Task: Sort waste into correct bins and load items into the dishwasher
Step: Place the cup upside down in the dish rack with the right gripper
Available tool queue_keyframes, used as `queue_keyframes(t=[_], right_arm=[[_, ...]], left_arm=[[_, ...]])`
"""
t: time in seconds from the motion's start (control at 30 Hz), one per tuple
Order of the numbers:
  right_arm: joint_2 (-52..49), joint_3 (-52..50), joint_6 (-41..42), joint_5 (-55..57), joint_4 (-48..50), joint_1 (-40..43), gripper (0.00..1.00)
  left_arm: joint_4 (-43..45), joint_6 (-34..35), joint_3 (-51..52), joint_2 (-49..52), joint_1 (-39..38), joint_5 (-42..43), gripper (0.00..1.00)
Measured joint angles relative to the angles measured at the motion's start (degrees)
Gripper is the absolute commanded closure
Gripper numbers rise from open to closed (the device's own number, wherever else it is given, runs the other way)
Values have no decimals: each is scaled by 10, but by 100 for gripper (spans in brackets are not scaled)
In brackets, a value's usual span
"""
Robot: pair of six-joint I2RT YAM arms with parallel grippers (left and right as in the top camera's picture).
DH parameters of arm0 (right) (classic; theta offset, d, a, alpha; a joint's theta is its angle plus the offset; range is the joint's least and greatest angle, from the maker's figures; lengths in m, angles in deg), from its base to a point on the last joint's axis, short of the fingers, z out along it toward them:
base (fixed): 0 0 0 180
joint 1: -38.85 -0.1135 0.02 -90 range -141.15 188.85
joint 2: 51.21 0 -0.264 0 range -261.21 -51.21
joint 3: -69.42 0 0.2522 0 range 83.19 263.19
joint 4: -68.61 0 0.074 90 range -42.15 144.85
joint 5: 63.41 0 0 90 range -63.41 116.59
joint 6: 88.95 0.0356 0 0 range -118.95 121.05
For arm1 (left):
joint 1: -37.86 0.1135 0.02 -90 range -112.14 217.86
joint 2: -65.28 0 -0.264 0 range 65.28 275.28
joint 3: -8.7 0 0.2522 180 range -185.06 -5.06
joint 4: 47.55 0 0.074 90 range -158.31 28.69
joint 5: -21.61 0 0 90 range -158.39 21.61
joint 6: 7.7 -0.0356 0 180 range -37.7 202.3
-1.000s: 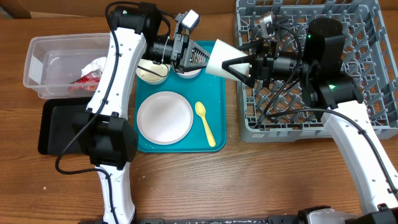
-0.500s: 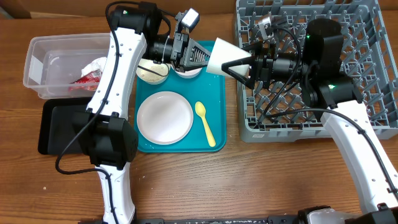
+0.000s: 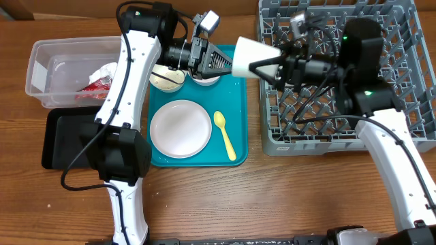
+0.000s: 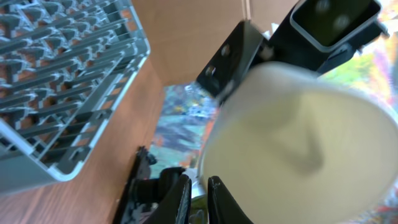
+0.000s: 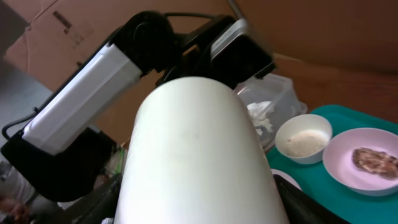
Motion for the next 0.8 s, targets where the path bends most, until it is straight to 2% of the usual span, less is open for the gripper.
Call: queue_keyframes(t=[0.13, 0.3, 0.6, 0.8], right_arm=[[0, 0, 21, 3, -18, 38, 35], [7, 0, 36, 61, -103, 68, 34], [52, 2, 44, 302, -321, 71, 34], [53, 2, 45, 459, -429, 63, 34]], left_arm=[[4, 0, 0, 0, 0, -37, 86], [29, 7, 0, 0, 0, -108, 86], [90, 103, 0, 0, 0, -330, 86], [130, 176, 0, 0, 0, -497, 84]])
